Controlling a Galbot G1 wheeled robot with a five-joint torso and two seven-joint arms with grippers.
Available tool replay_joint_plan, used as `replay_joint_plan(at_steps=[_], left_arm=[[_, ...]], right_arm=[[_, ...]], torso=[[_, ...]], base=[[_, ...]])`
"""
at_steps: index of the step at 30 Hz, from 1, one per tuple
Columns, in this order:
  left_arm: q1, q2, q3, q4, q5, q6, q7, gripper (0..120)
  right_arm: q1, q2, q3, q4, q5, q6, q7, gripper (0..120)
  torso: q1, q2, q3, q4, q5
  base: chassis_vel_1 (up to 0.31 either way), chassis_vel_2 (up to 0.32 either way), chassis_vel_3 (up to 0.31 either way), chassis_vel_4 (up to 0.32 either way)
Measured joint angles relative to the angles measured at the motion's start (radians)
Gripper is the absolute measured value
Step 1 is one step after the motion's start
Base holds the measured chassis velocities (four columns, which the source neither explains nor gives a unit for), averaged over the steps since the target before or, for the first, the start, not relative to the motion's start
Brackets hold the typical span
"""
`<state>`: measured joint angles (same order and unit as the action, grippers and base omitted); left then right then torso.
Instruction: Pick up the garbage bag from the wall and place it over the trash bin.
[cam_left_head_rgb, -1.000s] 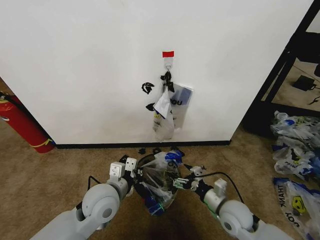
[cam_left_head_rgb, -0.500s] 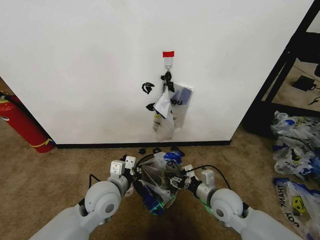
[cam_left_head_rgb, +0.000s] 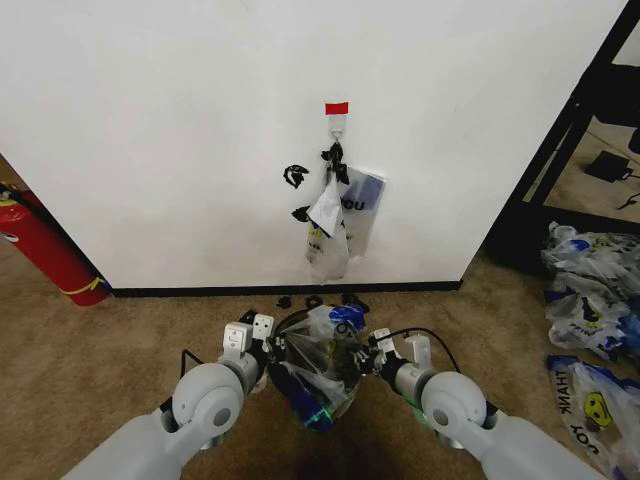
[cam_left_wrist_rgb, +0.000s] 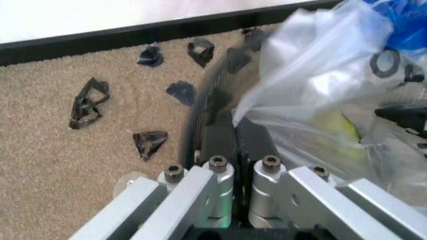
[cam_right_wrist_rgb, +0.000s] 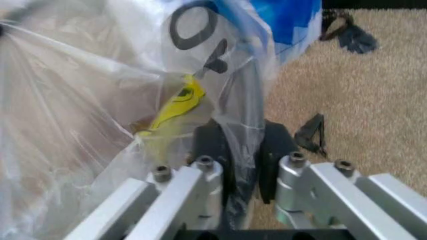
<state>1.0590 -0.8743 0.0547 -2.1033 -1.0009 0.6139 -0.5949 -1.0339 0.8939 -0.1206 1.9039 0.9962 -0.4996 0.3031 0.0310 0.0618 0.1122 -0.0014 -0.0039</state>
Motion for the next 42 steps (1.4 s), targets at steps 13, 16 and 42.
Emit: replay_joint_plan(at_steps=[13,16,42], left_arm=[[0.111,0.003,-0.048,-0.144,0.107,-0.033,-0.015,0],[0.126,0.006,-0.056,-0.157,0.142,-0.039,-0.015,0],[0.270,0.028,-0.115,-0.111,0.398,-0.171,0.131,10]], right_arm=[[-0.053,0.062,0.036,0.081,-0.020,0.171,0.226,1],[-0.073,0.064,0.064,0.094,-0.026,0.179,0.232,1],[-0.243,-0.024,0.344,0.188,0.040,0.154,0.030,1]], torso=[[0.000,0.000,0.000,0.0001,0.0001],[0.000,0.000,0.000,0.0004,0.0001],[0.000,0.000,0.000,0.0001,0.0001]], base=[[0.000,0.000,0.000,0.000],[0.000,0.000,0.000,0.000],[0.000,0.000,0.000,0.000]])
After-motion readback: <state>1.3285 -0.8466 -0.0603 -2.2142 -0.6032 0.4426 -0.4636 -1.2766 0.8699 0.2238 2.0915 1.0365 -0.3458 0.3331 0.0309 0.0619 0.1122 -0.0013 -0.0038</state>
